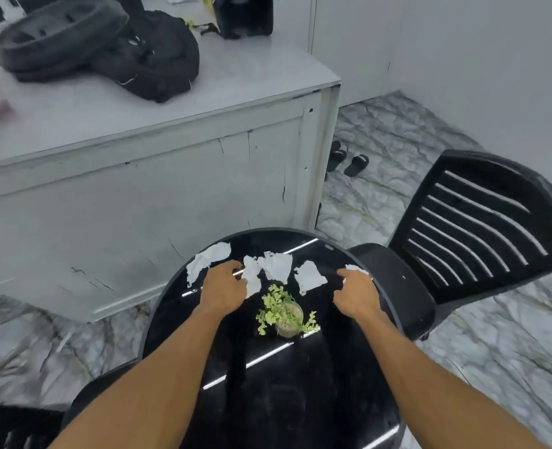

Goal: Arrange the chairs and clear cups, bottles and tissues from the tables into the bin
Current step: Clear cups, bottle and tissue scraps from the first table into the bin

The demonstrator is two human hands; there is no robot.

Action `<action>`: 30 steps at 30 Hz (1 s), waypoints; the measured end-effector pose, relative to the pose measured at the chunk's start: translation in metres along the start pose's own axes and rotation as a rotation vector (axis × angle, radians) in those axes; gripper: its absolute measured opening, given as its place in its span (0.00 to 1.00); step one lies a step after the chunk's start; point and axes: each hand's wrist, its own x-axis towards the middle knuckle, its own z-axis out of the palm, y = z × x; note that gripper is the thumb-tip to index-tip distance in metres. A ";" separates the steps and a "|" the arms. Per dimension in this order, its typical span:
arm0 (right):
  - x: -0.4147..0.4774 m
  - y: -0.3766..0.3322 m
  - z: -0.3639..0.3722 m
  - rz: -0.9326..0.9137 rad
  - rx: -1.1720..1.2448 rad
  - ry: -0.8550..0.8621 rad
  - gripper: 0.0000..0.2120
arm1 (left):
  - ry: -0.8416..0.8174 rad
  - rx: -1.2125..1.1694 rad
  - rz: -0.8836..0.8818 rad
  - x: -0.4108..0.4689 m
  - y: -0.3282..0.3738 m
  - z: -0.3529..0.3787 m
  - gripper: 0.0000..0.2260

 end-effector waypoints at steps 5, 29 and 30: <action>0.042 -0.004 0.016 -0.003 -0.036 -0.092 0.29 | -0.101 0.118 -0.021 0.041 -0.004 0.024 0.27; 0.099 -0.111 0.088 -0.605 -0.115 -0.363 0.19 | -0.023 0.163 0.058 0.064 -0.025 0.049 0.11; 0.098 -0.115 0.087 -0.562 -0.079 -0.384 0.19 | -0.018 0.132 0.037 0.061 -0.026 0.048 0.11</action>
